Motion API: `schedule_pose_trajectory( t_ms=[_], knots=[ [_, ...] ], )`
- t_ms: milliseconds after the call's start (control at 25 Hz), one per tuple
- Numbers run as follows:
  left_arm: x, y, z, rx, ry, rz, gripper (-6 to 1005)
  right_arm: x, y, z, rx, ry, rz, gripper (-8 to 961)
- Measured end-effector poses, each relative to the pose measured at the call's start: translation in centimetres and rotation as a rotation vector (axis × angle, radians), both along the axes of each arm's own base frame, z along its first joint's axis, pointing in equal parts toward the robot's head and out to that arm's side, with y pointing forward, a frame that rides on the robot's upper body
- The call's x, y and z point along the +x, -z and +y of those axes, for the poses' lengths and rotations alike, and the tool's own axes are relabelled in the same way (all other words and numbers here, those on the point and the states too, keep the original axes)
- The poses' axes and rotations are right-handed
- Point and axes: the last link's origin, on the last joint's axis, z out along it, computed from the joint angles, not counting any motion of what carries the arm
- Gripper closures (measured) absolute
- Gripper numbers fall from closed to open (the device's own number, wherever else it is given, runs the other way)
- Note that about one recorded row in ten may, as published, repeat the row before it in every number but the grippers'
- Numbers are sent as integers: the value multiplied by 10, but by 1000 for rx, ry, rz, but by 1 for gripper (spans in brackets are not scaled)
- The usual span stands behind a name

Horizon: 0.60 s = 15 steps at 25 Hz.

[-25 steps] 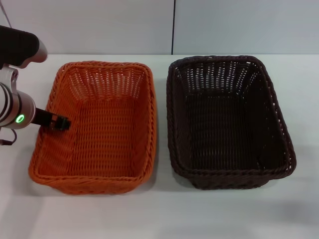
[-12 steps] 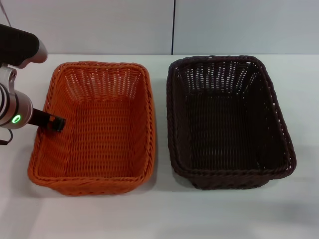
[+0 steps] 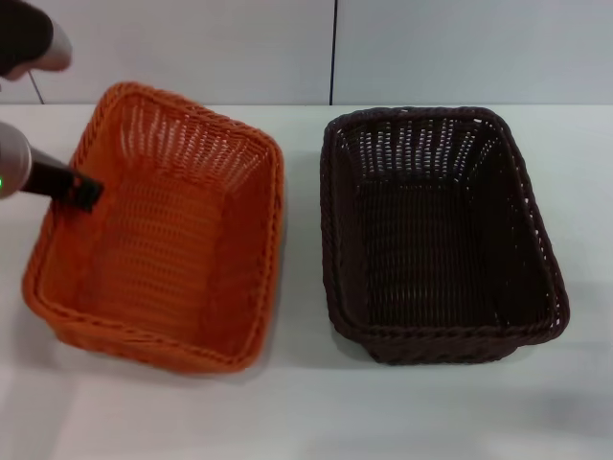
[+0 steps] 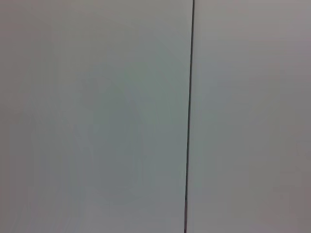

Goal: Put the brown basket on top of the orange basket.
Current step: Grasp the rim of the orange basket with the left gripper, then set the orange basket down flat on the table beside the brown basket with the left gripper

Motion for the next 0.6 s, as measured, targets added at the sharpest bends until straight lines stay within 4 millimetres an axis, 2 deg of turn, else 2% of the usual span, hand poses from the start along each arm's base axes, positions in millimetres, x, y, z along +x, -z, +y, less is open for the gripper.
schedule_pose_trajectory(
  t_ms=[40, 80, 160, 240, 400, 520, 600],
  knots=[
    [20, -29, 0, -9, 97, 54, 728, 0, 0, 0, 2, -1, 0, 236],
    [32, -41, -1, -19, 166, 93, 734, -1, -1, -1, 8, -5, 0, 236],
    [32, -41, -1, -19, 166, 93, 747, -1, -1, -1, 11, -7, 0, 236],
    [44, -57, 1, -40, 228, 139, 759, -1, -2, -2, 14, -8, -1, 236],
    [52, -63, 1, -62, 263, 165, 806, 0, -2, -4, 19, -6, 0, 237],
    [73, -73, -3, -105, 377, 240, 822, -1, -2, -5, 23, -8, 4, 237],
    [77, -75, -4, -117, 402, 257, 833, -2, -2, -5, 26, -11, 4, 237]
  ],
)
